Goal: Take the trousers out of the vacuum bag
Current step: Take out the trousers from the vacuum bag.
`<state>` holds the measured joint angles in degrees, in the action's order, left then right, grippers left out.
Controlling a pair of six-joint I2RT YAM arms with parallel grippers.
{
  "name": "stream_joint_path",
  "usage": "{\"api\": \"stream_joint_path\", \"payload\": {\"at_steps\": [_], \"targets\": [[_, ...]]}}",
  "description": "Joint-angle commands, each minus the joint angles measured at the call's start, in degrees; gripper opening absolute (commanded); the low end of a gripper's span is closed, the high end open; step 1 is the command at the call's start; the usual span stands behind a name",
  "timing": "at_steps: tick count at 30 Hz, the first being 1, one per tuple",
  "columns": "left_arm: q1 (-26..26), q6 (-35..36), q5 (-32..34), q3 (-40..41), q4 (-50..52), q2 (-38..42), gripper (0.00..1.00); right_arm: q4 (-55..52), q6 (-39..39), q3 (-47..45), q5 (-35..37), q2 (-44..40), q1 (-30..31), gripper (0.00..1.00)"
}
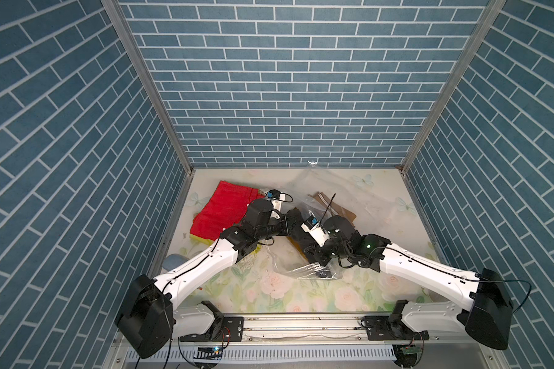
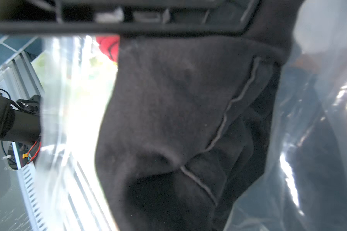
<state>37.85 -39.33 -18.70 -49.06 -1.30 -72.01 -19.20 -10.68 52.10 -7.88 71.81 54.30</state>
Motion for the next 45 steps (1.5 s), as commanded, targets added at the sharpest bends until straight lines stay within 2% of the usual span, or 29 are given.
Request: {"api": "stream_joint_path", "payload": {"at_steps": [1,12,20,28,45], "targets": [[2.1,-2.6,-2.5,1.8,-3.9,1.6,0.0,9.4,-0.4,1.6,-1.0,-2.8,-0.3,0.0],[3.1,1.8,1.6,-0.4,4.8,10.8,0.0,9.3,-0.1,3.6,-5.7,-6.5,-0.3,0.0],[3.1,2.3,1.7,-4.8,9.7,14.5,0.0,7.3,0.8,7.5,-7.6,-8.5,-0.3,0.0],[3.1,2.8,0.1,-9.8,12.9,17.0,0.0,6.0,0.8,14.1,-13.1,-9.6,-0.3,0.0],[3.1,5.3,-10.0,-27.4,16.5,23.2,0.0,8.7,-2.8,30.5,-36.3,-7.3,-0.3,0.0]]}}
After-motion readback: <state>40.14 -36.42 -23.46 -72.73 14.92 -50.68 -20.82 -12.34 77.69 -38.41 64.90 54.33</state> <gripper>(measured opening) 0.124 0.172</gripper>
